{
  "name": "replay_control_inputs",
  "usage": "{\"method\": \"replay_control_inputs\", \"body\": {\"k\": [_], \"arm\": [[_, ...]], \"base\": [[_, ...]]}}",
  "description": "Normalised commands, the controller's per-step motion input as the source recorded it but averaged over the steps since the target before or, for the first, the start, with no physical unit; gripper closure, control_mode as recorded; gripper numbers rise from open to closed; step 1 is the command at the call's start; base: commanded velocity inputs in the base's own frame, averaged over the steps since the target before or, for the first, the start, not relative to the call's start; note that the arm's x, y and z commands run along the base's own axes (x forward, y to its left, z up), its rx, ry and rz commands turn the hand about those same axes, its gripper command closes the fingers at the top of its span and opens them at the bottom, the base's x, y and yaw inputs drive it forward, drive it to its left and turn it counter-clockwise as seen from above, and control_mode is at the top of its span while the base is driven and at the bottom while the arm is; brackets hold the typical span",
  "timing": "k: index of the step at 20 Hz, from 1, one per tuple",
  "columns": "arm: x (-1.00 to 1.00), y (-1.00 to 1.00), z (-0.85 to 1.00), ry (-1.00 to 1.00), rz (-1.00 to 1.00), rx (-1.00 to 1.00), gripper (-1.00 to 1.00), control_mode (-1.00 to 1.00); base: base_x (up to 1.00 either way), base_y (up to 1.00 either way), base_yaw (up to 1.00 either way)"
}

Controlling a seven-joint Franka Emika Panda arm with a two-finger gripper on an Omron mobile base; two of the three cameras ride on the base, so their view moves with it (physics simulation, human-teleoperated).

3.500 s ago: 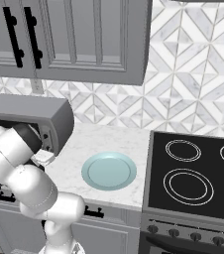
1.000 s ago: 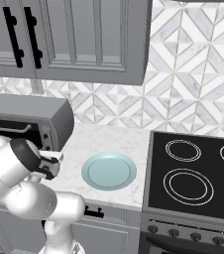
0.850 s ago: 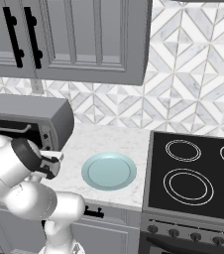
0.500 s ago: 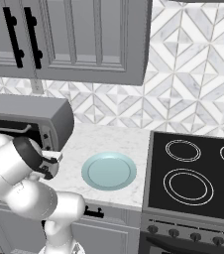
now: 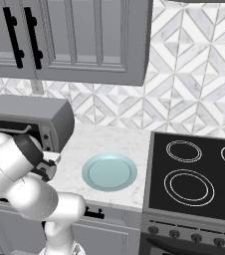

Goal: Pick up the kebab skewer and baguette bread, and place them inside the toaster oven. Close the toaster oven door and start by setting the timer.

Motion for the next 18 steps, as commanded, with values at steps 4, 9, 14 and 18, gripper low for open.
{"method": "replay_control_inputs", "body": {"k": [4,9,14,18], "arm": [[0.18,0.00,0.00,-0.09,0.04,0.20,1.00,-1.00],[0.28,0.00,0.23,-0.05,0.02,0.25,1.00,-1.00],[0.22,0.00,0.39,0.00,0.01,0.34,1.00,-1.00],[0.21,0.00,0.39,0.00,0.04,0.37,1.00,-1.00]], "base": [[0.00,0.00,0.00],[0.00,0.00,0.00],[0.00,0.00,0.00],[0.00,0.00,0.00]]}}
